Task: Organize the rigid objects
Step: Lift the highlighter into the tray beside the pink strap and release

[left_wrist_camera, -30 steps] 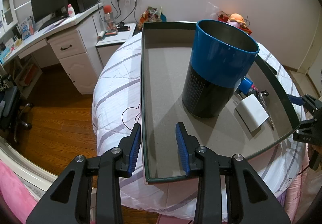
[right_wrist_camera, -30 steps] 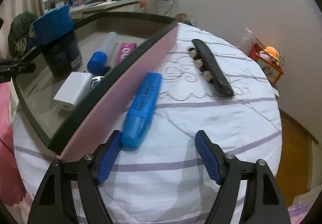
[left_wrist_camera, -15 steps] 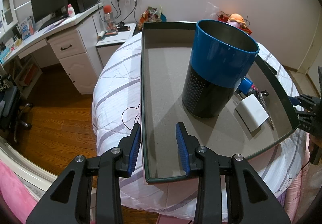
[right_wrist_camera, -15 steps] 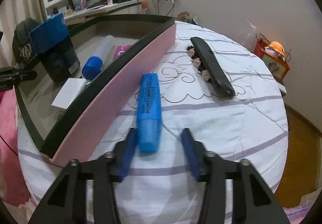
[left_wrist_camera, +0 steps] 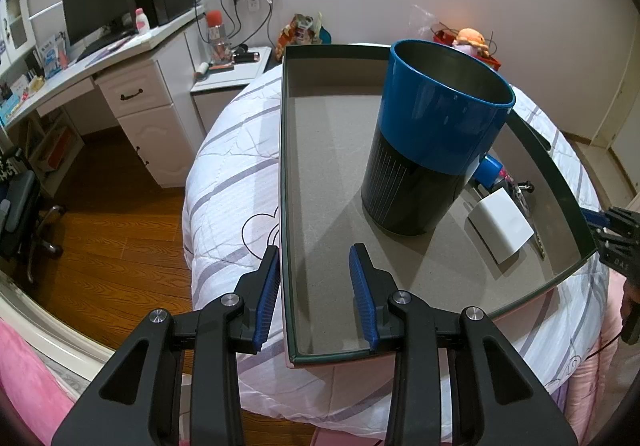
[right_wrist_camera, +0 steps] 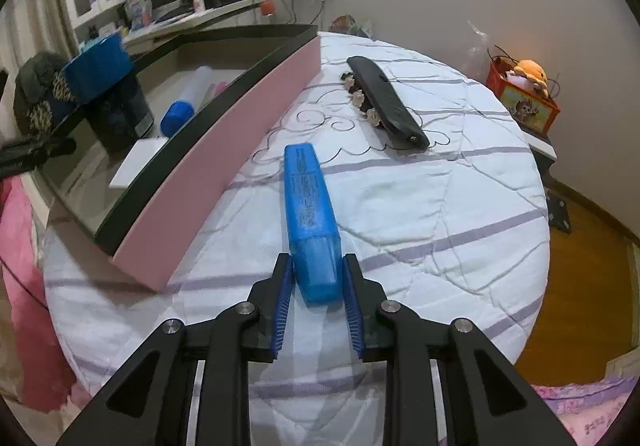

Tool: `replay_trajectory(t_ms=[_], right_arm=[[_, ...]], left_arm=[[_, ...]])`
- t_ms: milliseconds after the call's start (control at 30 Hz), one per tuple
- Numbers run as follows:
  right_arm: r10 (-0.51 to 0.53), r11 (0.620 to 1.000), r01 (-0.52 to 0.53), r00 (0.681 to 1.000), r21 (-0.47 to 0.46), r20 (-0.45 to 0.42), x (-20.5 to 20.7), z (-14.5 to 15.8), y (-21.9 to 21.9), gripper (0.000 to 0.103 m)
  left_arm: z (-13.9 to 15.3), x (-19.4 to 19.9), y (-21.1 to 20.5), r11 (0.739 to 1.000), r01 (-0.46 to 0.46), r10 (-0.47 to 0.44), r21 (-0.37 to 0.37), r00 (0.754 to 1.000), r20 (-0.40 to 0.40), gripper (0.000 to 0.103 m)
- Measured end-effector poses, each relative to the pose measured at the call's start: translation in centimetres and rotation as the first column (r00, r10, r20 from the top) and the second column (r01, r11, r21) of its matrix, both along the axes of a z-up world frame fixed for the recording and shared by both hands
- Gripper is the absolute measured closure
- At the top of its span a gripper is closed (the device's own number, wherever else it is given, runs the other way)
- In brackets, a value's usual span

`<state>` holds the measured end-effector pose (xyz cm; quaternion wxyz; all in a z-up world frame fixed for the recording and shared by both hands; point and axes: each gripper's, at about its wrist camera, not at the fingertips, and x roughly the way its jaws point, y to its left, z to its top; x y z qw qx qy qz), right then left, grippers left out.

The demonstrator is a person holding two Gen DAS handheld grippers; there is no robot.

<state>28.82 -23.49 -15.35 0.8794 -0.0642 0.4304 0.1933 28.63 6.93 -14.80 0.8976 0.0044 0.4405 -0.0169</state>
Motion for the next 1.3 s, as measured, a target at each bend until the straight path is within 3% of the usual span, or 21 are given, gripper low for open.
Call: replay_trajectory(t_ms=[167,233,267,333,533,567,600,833,1300], right_arm=[[0.000,1.000,0.001,1.000,-0.018,0.014,1.2,-0.1,1.0,0.075],[-0.007,0.999,0.008,1.000,-0.036,0.027,1.4,0.1,1.4,0.066],[-0.007,0.999,0.009,1.000,-0.044,0.030,1.6,0.0,1.6,0.057],[-0.005,0.999,0.007,0.999,-0.053,0.036,1.9,0.0,1.9,0.051],[-0.003,0.999,0.004,0.999,-0.034,0.045,2.6,-0.3,2.1,0.054],[-0.008,1.000,0.010,0.999,-0.028,0.051,2.5,-0.2,2.0,0.072],[-0.013,1.000,0.014,0.999,-0.013,0.048,2.5,-0.1,1.8,0.076],[-0.030,0.999,0.029,0.997,0.016,0.067,1.6,1.1,1.3,0.076],[-0.004,0.998,-0.010,0.968,0.055,0.250,1.2,9.3,4.6,0.076]], left_arm=[[0.0,0.0,-0.1,1.000,-0.001,0.001,-0.003,1.000,0.001,0.069],[0.0,0.0,-0.1,1.000,0.000,0.000,-0.002,1.000,0.001,0.068],[0.0,0.1,-0.1,1.000,0.000,0.000,-0.002,1.000,0.001,0.068],[0.0,0.0,-0.1,1.000,0.001,-0.001,-0.002,1.000,0.001,0.068],[0.0,0.0,-0.3,1.000,0.003,-0.003,-0.003,1.000,0.000,0.068],[0.0,0.1,-0.3,1.000,0.003,-0.003,-0.003,1.000,0.000,0.068],[0.0,0.0,-0.3,1.000,0.003,-0.003,-0.003,1.000,0.000,0.068],[0.0,0.0,-0.3,1.000,0.004,-0.004,-0.004,1.000,0.001,0.068],[0.0,0.0,-0.3,1.000,0.003,-0.003,-0.005,1.000,0.001,0.068]])
